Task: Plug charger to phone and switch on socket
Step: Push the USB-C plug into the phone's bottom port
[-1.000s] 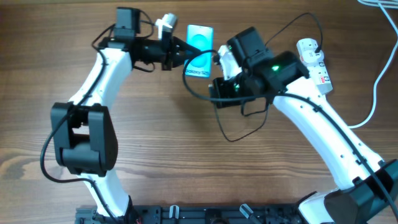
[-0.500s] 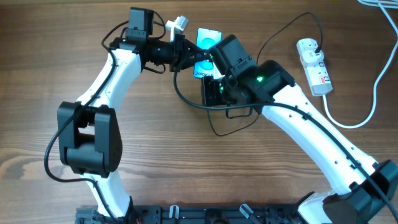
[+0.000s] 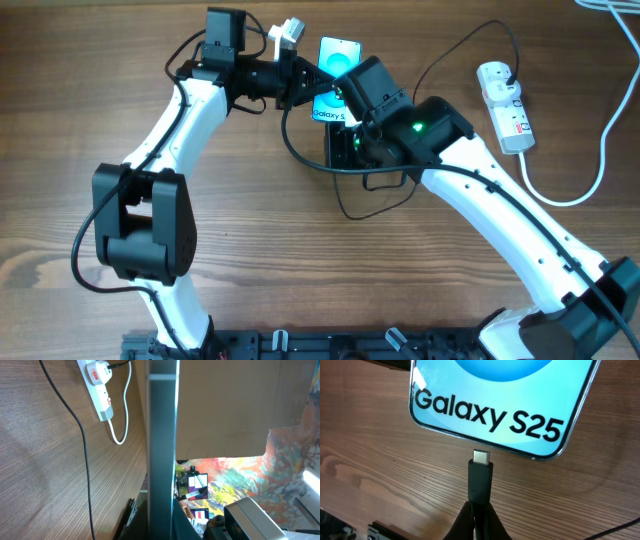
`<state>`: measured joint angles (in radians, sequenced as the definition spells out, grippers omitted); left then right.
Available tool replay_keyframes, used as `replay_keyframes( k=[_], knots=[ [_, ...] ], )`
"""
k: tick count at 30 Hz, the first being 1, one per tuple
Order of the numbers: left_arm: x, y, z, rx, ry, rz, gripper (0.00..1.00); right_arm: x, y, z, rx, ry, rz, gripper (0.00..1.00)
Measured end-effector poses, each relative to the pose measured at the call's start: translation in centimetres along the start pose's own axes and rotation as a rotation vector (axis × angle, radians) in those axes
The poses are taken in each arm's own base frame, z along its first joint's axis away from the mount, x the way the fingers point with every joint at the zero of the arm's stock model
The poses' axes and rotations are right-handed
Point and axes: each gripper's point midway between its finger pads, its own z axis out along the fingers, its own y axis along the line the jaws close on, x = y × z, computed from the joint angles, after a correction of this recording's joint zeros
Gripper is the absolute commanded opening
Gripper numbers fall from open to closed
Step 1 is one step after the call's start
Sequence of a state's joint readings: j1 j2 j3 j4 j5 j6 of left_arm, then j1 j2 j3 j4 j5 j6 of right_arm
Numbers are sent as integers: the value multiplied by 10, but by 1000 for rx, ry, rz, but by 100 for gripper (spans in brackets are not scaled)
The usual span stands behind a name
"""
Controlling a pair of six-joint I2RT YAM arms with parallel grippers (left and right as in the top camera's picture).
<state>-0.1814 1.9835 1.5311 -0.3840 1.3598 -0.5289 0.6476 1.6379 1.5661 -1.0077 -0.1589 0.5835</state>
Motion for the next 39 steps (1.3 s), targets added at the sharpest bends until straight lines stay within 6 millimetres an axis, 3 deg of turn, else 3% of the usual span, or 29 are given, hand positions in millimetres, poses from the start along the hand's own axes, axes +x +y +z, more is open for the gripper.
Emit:
replay_keyframes(
  k=[39],
  knots=[
    [-1, -1, 0, 3, -1, 7, 4, -10, 3, 0, -2, -49, 47, 4]
  ],
)
